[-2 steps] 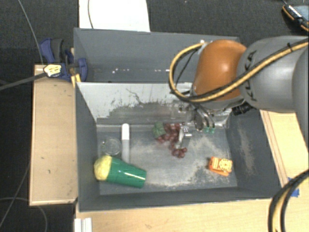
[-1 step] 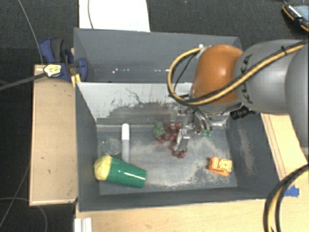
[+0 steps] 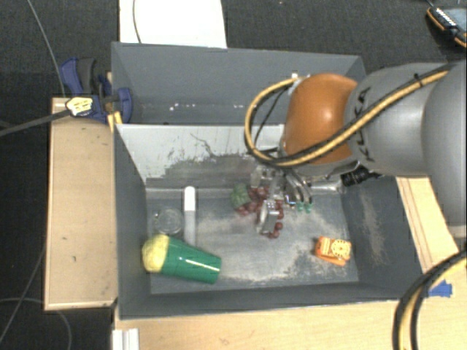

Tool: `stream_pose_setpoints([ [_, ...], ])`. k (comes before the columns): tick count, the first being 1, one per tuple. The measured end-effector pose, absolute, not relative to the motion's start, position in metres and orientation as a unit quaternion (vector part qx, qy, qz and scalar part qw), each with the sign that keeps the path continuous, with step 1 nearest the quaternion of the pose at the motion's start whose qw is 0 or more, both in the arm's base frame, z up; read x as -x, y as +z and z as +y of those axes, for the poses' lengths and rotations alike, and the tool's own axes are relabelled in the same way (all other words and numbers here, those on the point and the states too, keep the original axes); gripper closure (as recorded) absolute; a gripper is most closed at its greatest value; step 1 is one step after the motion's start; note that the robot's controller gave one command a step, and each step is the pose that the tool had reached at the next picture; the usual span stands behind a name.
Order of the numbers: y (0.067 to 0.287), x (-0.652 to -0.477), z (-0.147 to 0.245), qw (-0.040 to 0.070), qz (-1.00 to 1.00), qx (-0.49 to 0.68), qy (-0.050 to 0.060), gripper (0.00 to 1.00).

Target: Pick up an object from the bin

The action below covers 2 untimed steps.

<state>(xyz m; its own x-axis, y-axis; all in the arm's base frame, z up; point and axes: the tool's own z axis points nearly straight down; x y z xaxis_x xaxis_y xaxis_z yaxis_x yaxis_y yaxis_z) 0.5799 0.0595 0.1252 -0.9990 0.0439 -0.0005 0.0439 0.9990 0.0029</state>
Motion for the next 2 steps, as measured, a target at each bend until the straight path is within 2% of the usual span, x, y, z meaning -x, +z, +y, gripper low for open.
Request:
stream_pose_setpoints([
  [1,0.112,-0.582,0.054,0.002,1.0,-0.028,0.002,0.0],
  [2,0.072,-0.594,0.054,0.006,0.993,0.115,0.002,0.0],
])
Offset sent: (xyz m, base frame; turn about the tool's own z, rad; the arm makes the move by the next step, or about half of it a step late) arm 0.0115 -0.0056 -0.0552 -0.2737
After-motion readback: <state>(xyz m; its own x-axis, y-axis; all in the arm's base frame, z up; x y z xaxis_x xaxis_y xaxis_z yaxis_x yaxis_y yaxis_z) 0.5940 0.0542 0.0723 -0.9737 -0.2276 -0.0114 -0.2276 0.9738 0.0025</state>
